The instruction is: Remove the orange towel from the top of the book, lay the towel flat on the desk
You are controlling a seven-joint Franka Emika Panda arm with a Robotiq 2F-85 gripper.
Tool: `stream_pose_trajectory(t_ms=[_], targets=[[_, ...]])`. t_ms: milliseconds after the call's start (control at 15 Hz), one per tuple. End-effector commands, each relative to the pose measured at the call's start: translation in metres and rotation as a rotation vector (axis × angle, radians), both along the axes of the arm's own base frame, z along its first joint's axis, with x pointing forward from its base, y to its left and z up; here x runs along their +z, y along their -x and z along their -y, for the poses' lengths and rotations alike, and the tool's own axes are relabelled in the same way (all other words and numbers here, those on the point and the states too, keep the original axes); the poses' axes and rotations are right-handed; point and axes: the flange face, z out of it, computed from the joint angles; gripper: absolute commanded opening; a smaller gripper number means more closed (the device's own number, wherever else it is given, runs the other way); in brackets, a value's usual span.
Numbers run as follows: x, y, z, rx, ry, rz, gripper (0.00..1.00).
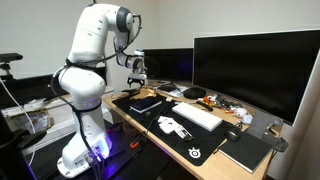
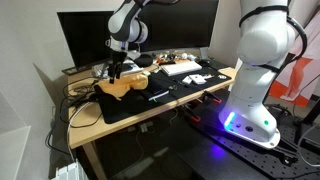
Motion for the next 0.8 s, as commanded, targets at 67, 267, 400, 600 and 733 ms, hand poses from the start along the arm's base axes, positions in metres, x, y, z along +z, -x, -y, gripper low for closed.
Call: stream_pose_trajectory(t_ms=[67,267,400,600,733], targets=[[-0.001,0.019,0.022,0.202,0.062,-0.141,1.00],[-0.004,0.023,0.040,0.337,0.124,-0.210,1.00],[-0.007,0.024,0.048,0.419,0.150,-0.196,1.00],[-0.011,0.029,0.051,0.517,0.174,-0.091,1.00],[-0.018,0.035,0.050,0.575,0.181,-0.019,1.00]])
